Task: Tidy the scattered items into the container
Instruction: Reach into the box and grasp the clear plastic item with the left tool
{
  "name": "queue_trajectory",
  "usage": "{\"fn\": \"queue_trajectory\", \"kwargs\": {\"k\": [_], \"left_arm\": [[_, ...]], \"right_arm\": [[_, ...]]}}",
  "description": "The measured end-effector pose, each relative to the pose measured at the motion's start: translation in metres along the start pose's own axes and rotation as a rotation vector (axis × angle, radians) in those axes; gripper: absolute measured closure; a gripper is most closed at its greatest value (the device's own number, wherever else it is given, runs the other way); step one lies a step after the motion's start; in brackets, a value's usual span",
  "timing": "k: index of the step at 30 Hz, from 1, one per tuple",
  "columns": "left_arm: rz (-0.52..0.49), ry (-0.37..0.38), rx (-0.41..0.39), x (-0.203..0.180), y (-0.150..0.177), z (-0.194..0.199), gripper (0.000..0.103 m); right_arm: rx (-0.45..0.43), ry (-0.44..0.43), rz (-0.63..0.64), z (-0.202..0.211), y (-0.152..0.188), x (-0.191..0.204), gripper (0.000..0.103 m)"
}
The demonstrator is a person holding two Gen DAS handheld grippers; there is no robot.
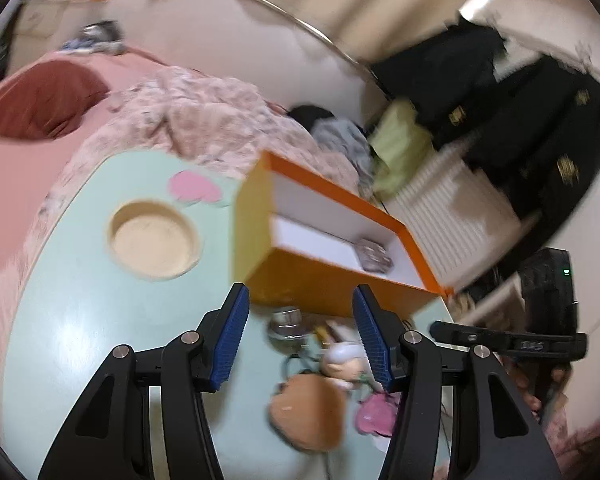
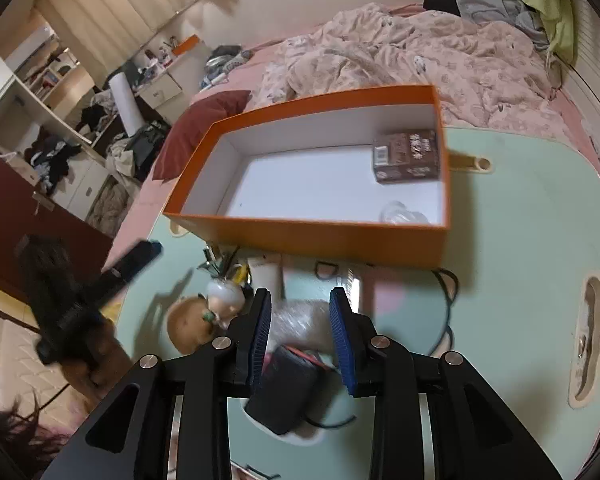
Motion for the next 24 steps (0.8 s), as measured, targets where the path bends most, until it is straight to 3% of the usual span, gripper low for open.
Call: {"fn": "queue_trajectory", "kwargs": {"k": [3, 7, 13, 20, 24], "left_arm": [[-0.059, -0.022, 0.164, -0.037, -0.021, -0.015, 0.048], [-0.120, -0.143, 0.381, -0.074, -0.043, -0.062, 0.048], [-0.217, -0.191, 0.655, -0.105, -0.018, -0.152, 0.048], [-0.190, -0.180, 0.777, -0.110, 0.013, -0.205, 0.049], [-0.206, -0.234, 0.785, -0.102, 0.021, -0.215, 0.046]], "right_arm": [[0.009, 0.001, 0.001, -0.003, 0.006, -0.005, 0.074], [-0.006, -0.021, -0.017, 0.006, 0.014, -0.015, 0.073], [-0.028, -0.064, -0.075, 0.009, 0.016, -0.033, 0.070], [-0.040, -0.087, -0.118, 0.013, 0.018, -0.054, 0.069], [-0.043, -0.109, -0.135, 0.014, 0.021, -0.061, 0.068]]}}
Point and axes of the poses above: each gripper's, at about its wrist camera, not at the fingertips, and z roughly against the way its jaws point, x to its left, y to its underside, the point moved 6 cm from there along -z, roughly the way its jaws point, and after that the axes turned 12 degrees about z, right-handed, at the moved point
